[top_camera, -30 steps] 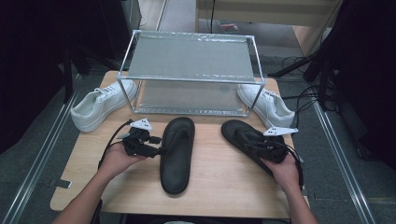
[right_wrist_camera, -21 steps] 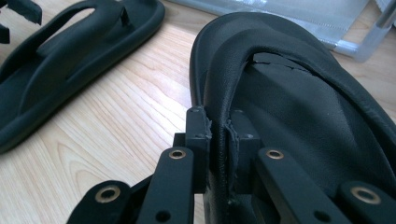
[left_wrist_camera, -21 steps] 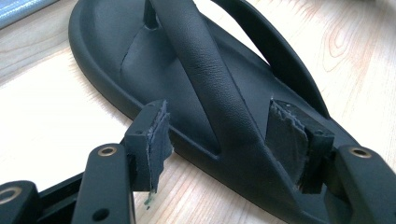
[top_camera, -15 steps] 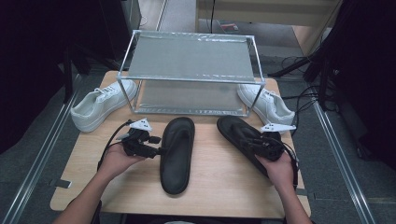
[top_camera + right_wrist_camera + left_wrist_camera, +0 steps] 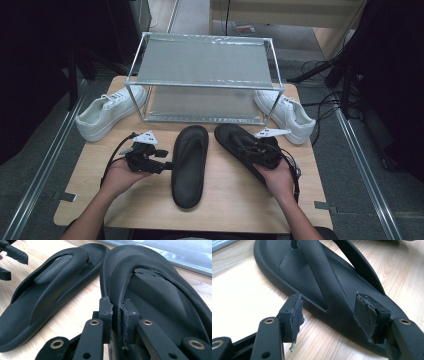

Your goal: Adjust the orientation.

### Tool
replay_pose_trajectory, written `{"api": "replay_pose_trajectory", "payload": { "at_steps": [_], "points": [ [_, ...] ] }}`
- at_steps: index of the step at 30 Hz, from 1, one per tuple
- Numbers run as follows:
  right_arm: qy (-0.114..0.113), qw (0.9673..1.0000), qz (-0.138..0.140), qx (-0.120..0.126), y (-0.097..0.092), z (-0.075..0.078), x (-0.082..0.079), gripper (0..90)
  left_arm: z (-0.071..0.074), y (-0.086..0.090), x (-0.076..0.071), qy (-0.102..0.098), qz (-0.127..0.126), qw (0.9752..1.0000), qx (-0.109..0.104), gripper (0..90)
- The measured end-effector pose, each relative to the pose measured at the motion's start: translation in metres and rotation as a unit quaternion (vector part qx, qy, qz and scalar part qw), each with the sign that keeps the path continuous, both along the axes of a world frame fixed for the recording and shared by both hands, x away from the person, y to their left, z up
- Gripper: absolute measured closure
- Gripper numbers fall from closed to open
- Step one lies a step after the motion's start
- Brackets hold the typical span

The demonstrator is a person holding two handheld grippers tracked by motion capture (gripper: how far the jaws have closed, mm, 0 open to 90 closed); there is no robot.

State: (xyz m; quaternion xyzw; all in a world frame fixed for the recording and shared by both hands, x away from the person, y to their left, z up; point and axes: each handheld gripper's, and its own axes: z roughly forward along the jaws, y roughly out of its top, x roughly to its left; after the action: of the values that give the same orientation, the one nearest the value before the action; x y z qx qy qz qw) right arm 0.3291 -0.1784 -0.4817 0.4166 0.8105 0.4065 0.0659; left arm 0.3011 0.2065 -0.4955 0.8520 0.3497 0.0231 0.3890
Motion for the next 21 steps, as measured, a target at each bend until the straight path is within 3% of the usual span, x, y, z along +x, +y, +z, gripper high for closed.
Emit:
{"api": "replay_pose_trajectory", "payload": {
  "at_steps": [7,13,21],
  "points": [
    [0.015,0.9995,0.0,-0.027,0.014,-0.01,0.006,81.1,-0.002,0.003,-0.005,0.001,0.006,1.0,-0.001,39.7],
    [0.012,0.9985,-0.01,-0.053,0.027,-0.018,0.005,80.9,-0.005,0.004,-0.007,0.003,0.009,1.0,0.0,39.7],
    [0.012,0.9992,-0.002,-0.039,0.034,-0.02,0.007,77.3,-0.007,0.002,-0.008,0.007,0.016,0.9998,-0.002,39.7]
  ]
}}
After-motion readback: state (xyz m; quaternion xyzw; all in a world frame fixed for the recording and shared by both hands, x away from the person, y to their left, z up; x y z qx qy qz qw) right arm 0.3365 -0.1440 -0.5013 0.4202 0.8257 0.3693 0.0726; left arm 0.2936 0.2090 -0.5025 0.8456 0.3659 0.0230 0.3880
